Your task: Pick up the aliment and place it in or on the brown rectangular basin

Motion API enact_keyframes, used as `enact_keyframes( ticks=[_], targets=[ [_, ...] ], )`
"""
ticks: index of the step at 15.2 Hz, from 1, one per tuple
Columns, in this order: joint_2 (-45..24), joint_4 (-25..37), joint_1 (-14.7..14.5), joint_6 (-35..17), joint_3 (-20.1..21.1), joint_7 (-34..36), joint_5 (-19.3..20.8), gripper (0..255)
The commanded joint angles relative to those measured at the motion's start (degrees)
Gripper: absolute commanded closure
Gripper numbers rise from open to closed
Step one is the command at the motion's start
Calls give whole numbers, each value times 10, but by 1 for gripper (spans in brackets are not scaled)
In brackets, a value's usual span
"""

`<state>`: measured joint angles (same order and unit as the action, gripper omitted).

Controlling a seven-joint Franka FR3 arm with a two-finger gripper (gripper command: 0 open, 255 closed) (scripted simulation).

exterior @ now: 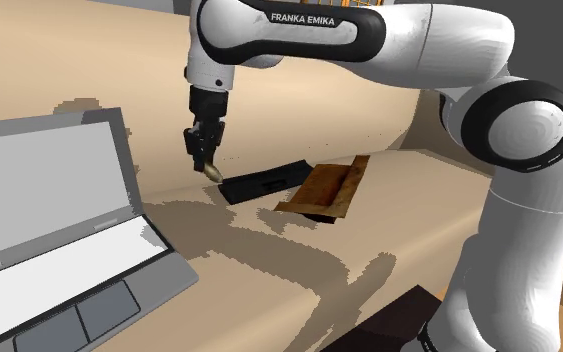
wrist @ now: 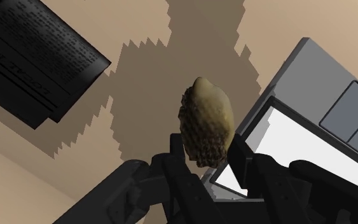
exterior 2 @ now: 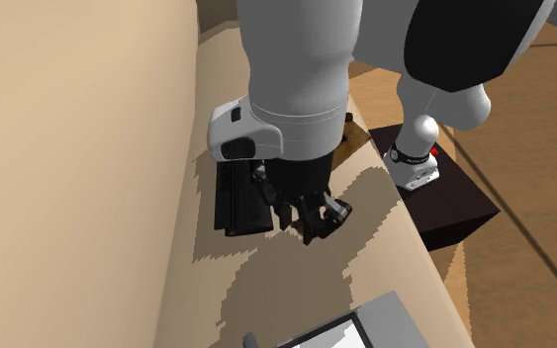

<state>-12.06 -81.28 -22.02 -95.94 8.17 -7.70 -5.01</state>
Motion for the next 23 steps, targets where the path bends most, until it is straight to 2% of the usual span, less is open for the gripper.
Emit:
enact_keyframes(
  ticks=[1,9,15,23],
  targets=[
    [-6,25,0,18,0,2,1,255],
    [-32,123,-3,91,1,10,5,255],
    [89,-34,41,61,-24,-58,-16,255],
    [208,-168,85,58,-73,-152,-23,255]
  ],
)
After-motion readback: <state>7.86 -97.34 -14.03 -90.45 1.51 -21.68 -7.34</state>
